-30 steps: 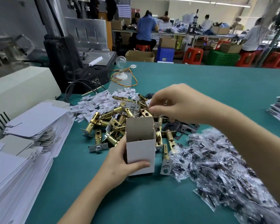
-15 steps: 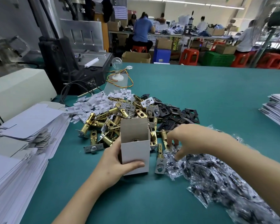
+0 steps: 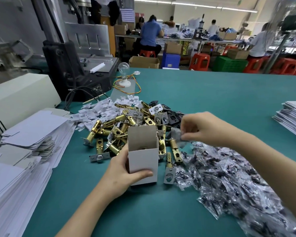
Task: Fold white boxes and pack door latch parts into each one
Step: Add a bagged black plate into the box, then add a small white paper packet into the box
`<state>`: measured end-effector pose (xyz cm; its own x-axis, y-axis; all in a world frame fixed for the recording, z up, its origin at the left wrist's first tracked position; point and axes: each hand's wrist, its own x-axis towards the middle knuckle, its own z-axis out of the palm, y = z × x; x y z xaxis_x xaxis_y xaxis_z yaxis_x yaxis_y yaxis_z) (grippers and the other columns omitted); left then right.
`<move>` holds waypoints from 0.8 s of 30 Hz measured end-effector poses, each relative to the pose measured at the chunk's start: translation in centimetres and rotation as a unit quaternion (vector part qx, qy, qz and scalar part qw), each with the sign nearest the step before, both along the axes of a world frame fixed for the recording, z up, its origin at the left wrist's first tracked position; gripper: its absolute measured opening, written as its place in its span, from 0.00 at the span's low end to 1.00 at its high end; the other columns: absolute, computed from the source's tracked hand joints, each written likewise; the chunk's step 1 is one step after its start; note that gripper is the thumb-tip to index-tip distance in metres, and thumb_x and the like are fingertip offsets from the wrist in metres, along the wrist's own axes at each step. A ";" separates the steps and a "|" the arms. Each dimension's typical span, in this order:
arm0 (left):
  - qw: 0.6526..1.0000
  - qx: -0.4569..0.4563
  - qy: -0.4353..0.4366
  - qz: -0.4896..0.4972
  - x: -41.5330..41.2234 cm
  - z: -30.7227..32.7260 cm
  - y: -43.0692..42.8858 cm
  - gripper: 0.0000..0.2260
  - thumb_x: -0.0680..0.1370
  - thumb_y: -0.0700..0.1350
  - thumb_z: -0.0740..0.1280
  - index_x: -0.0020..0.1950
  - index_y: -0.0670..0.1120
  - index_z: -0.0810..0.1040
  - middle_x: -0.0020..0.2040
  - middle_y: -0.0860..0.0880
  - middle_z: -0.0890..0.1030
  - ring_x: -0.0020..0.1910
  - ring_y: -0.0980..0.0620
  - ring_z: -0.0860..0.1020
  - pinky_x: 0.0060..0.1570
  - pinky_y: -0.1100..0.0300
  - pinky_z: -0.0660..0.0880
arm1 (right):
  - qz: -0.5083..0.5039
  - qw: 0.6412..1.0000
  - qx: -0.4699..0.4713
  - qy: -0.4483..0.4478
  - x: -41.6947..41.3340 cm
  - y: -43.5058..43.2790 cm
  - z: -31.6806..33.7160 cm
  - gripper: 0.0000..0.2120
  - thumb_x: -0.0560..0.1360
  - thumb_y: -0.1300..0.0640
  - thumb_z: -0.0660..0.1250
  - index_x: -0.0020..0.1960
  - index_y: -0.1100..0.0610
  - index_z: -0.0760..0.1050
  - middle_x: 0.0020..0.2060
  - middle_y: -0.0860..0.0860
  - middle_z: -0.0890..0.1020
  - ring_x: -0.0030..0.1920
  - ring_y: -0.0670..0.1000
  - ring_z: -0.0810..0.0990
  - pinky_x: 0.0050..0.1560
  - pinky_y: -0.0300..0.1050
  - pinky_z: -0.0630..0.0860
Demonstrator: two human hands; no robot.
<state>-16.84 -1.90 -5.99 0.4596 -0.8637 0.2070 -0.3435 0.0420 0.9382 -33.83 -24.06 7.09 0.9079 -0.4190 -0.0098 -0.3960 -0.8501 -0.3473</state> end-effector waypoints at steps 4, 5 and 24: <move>1.000 -0.008 -0.005 0.004 -0.1 0.3 0.1 0.35 0.64 0.60 0.82 0.66 0.74 0.70 0.59 0.64 0.83 0.59 0.62 0.81 0.53 0.70 0.78 | -0.006 0.960 0.183 -0.210 1.1 2.6 2.4 0.07 0.75 0.58 0.76 0.47 0.56 0.79 0.41 0.50 0.88 0.40 0.47 0.86 0.41 0.41 0.83; 1.000 -0.011 -0.007 0.005 -0.1 0.4 0.1 0.34 0.64 0.60 0.82 0.65 0.75 0.70 0.59 0.64 0.83 0.59 0.62 0.81 0.53 0.70 0.78 | 0.007 0.948 0.212 -0.236 1.6 3.4 2.7 0.07 0.75 0.59 0.76 0.47 0.57 0.78 0.41 0.52 0.88 0.41 0.49 0.87 0.41 0.41 0.83; 0.996 -0.067 -0.017 0.052 0.2 0.6 0.2 0.28 0.70 0.63 0.79 0.65 0.64 0.72 0.51 0.58 0.85 0.47 0.57 0.84 0.41 0.66 0.78 | 0.105 0.984 -0.135 0.041 6.0 9.8 0.9 0.17 0.84 0.43 0.59 0.53 0.51 0.84 0.50 0.45 0.78 0.45 0.51 0.79 0.47 0.49 0.77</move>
